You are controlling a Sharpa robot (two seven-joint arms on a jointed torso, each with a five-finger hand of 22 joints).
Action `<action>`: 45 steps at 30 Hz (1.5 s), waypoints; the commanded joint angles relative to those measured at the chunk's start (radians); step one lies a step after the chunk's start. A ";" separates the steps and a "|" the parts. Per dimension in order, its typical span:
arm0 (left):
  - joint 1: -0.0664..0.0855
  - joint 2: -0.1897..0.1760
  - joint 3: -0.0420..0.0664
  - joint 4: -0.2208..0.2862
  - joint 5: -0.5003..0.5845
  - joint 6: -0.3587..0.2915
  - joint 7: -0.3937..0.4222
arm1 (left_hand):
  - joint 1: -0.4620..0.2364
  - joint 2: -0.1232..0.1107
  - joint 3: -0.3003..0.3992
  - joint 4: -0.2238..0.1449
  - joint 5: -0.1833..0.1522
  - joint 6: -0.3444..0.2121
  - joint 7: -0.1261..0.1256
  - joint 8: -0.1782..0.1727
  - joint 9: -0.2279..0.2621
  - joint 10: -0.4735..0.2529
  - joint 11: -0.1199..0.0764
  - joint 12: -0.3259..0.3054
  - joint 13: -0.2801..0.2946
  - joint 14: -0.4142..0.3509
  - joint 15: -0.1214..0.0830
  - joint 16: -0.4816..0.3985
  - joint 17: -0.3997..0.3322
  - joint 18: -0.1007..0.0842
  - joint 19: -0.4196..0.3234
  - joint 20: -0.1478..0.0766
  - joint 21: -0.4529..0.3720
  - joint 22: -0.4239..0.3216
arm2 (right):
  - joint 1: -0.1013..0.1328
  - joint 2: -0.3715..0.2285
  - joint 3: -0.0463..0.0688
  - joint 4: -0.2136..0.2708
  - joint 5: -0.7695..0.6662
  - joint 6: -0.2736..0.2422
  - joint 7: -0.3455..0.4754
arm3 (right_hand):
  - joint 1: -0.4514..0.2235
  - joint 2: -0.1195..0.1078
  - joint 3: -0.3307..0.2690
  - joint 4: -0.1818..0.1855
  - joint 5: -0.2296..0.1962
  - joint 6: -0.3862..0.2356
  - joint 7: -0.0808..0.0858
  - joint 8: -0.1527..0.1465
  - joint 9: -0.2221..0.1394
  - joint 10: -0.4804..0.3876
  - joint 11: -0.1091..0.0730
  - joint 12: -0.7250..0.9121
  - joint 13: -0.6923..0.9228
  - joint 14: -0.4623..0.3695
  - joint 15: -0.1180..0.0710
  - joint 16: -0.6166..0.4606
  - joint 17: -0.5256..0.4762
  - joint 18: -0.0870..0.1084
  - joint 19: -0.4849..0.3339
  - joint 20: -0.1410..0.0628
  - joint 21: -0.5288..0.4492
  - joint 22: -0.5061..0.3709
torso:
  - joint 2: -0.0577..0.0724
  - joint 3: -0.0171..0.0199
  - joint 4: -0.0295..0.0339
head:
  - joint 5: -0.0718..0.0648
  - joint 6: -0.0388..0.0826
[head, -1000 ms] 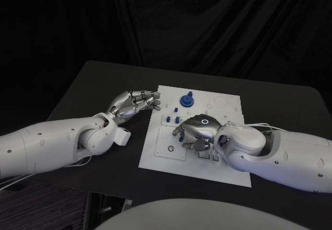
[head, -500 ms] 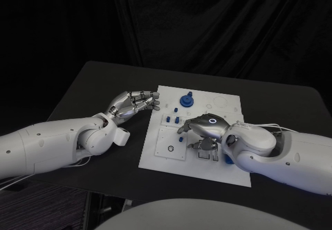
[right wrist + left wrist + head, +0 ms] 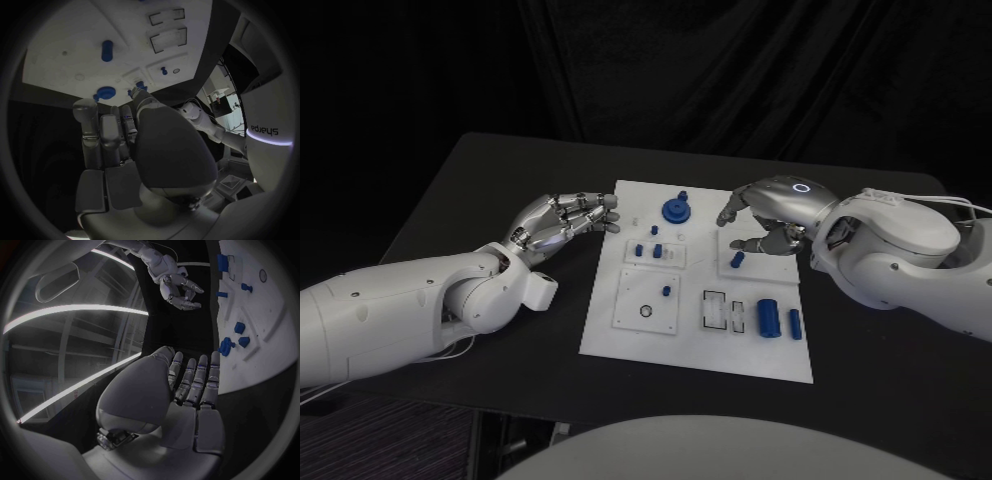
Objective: Assemble the parts on the task board
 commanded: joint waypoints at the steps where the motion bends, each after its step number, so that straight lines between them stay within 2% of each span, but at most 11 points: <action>1: -0.001 -0.006 0.001 0.005 0.003 0.003 0.117 | -0.001 0.009 0.006 0.001 0.005 -0.002 0.004 0.005 -0.002 -0.008 0.000 0.004 -0.002 -0.007 0.003 0.003 -0.001 -0.014 0.000 -0.002 -0.005 -0.001 | 0.007 -0.031 -0.002 0.004 0.084 0.058 -0.053 | 0.006 0.006 0.007 0.000 0.002 -0.019 0.011 -0.022 -0.015 0.013 0.006 -0.021 -0.023 0.020 0.003 0.015 0.018 -0.017 0.021 0.002 0.036 0.100 | 0.002 -0.0012 -0.0009 | -0.004 0.000; 3: -0.001 -0.008 0.001 0.005 0.009 0.003 0.116 | -0.001 0.010 0.007 0.001 0.007 -0.001 0.004 0.005 -0.002 -0.008 0.000 0.005 -0.002 -0.007 0.003 0.004 0.000 -0.014 0.000 -0.002 -0.005 -0.001 | 0.006 -0.048 -0.003 0.001 0.093 0.060 -0.055 | 0.005 0.004 0.005 0.001 -0.015 -0.020 0.016 -0.031 -0.024 0.012 0.006 -0.043 -0.042 0.030 0.002 0.022 0.026 -0.020 0.033 0.002 0.056 0.104 | 0.001 -0.0031 -0.0001 | -0.006 0.000; 6: -0.001 -0.008 0.001 0.006 0.022 0.005 0.115 | 0.000 0.010 0.010 -0.002 0.016 -0.001 0.004 0.007 -0.003 -0.008 0.002 0.007 -0.005 -0.007 0.003 0.006 0.000 -0.015 0.001 -0.003 -0.005 -0.001 | -0.002 -0.060 -0.004 -0.005 0.098 0.059 -0.056 | 0.006 0.002 0.001 0.003 -0.029 -0.028 0.009 -0.043 -0.036 0.010 0.008 -0.065 -0.062 0.033 0.003 0.021 0.024 -0.021 0.037 0.002 0.060 0.104 | 0.002 -0.0037 0.0000 | -0.009 0.000; 8: -0.001 -0.007 0.001 0.006 0.028 0.004 0.116 | 0.000 0.010 0.012 -0.004 0.021 -0.001 0.005 0.008 -0.004 -0.009 0.004 0.008 -0.006 -0.008 0.003 0.007 0.000 -0.015 0.001 -0.003 -0.005 -0.001 | -0.012 -0.063 -0.004 -0.010 0.101 0.055 -0.057 | 0.007 0.001 0.000 0.003 -0.036 -0.028 0.009 -0.046 -0.039 0.009 0.009 -0.072 -0.069 0.033 0.003 0.020 0.022 -0.020 0.037 0.002 0.058 0.104 | 0.003 -0.0028 0.0006 | -0.012 0.000; 12: -0.001 -0.004 0.001 0.004 0.034 0.003 0.118 | 0.000 0.010 0.016 -0.008 0.032 -0.001 0.006 0.010 -0.006 -0.009 0.006 0.011 -0.008 -0.009 0.002 0.009 0.000 -0.016 0.001 -0.004 -0.005 0.000 | -0.029 -0.057 -0.005 -0.025 0.103 0.053 -0.054 | 0.009 0.002 -0.004 0.006 -0.058 -0.026 -0.003 -0.051 -0.049 0.016 0.008 -0.082 -0.084 0.024 0.003 0.010 0.007 -0.017 0.028 0.002 0.040 0.099 | 0.004 -0.0007 0.0013 | -0.017 0.000; 17: -0.001 -0.002 0.001 0.003 0.037 0.005 0.119 | 0.000 0.010 0.017 -0.009 0.035 -0.002 0.006 0.011 -0.006 -0.010 0.007 0.012 -0.009 -0.010 0.002 0.010 0.000 -0.017 0.001 -0.005 -0.005 0.001 | -0.047 -0.041 -0.005 -0.045 0.105 0.044 -0.046 | 0.009 0.004 -0.006 0.007 -0.071 -0.025 -0.002 -0.054 -0.053 0.025 0.008 -0.083 -0.090 0.025 0.003 0.011 0.009 -0.018 0.028 0.002 0.041 0.100 | 0.004 0.0014 0.0008 | -0.021 0.000; 21: -0.001 -0.002 0.001 0.003 0.038 0.007 0.119 | 0.000 0.010 0.019 -0.011 0.038 -0.002 0.007 0.011 -0.007 -0.010 0.007 0.013 -0.010 -0.011 0.002 0.010 0.000 -0.017 0.001 -0.005 -0.005 0.001 | -0.059 -0.030 -0.005 -0.058 0.105 0.036 -0.037 | 0.026 0.009 0.000 -0.003 -0.045 -0.030 0.003 -0.061 -0.062 0.043 0.007 -0.083 -0.100 0.026 0.003 0.012 0.009 -0.018 0.029 0.002 0.043 0.100 | 0.003 0.0004 -0.0001 | -0.023 0.000; 26: -0.002 -0.001 0.001 0.002 0.038 0.011 0.118 | 0.001 0.010 0.021 -0.012 0.042 -0.003 0.007 0.011 -0.007 -0.011 0.008 0.013 -0.011 -0.012 0.003 0.011 0.000 -0.018 0.001 -0.005 -0.005 0.001 | -0.080 -0.013 -0.005 -0.075 0.104 0.023 -0.023 | 0.031 0.012 0.003 -0.007 -0.040 -0.020 0.006 -0.057 -0.063 0.058 0.007 -0.081 -0.104 0.028 0.003 0.015 0.012 -0.019 0.032 0.002 0.048 0.102 | 0.004 0.0016 -0.0003 | -0.025 0.000; 33: -0.002 0.001 0.001 0.000 0.038 0.012 0.122 | -0.001 0.011 0.028 -0.018 0.052 -0.005 0.009 0.013 -0.010 -0.014 0.010 0.016 -0.013 -0.023 0.004 0.010 -0.001 -0.021 -0.003 -0.007 -0.006 0.002 | -0.105 0.008 -0.005 -0.097 0.091 -0.007 -0.007 | 0.035 0.015 0.006 -0.010 -0.038 -0.014 0.008 -0.056 -0.064 0.069 0.006 -0.079 -0.107 0.028 0.003 0.014 0.010 -0.018 0.031 0.002 0.046 0.101 | 0.003 0.0003 0.0020 | -0.028 0.000; 40: -0.002 0.001 0.001 0.000 0.038 0.015 0.122 | -0.002 0.010 0.029 -0.020 0.054 -0.006 0.009 0.014 -0.011 -0.016 0.011 0.017 -0.014 -0.028 0.004 0.008 -0.002 -0.022 -0.005 -0.007 -0.007 0.002 | -0.113 0.021 -0.005 -0.110 0.085 -0.030 0.006 | 0.044 0.022 0.025 -0.014 -0.027 0.034 0.013 -0.036 -0.059 0.115 0.002 -0.080 -0.122 0.034 -0.002 0.021 0.019 -0.020 0.037 -0.001 0.060 0.104 | 0.003 -0.0002 -0.0008 | -0.025 0.000; 45: -0.003 0.002 0.001 0.000 0.038 0.018 0.120 | -0.002 0.010 0.030 -0.020 0.055 -0.006 0.010 0.014 -0.012 -0.016 0.011 0.017 -0.014 -0.029 0.005 0.009 -0.001 -0.022 -0.006 -0.007 -0.008 0.002 | -0.115 0.027 -0.005 -0.116 0.076 -0.047 0.012 | 0.046 0.025 0.042 -0.012 -0.019 0.065 0.012 -0.024 -0.052 0.152 -0.006 -0.081 -0.131 0.042 -0.007 0.029 0.029 -0.023 0.046 -0.007 0.080 0.109 | 0.003 -0.0002 -0.0008 | -0.030 0.000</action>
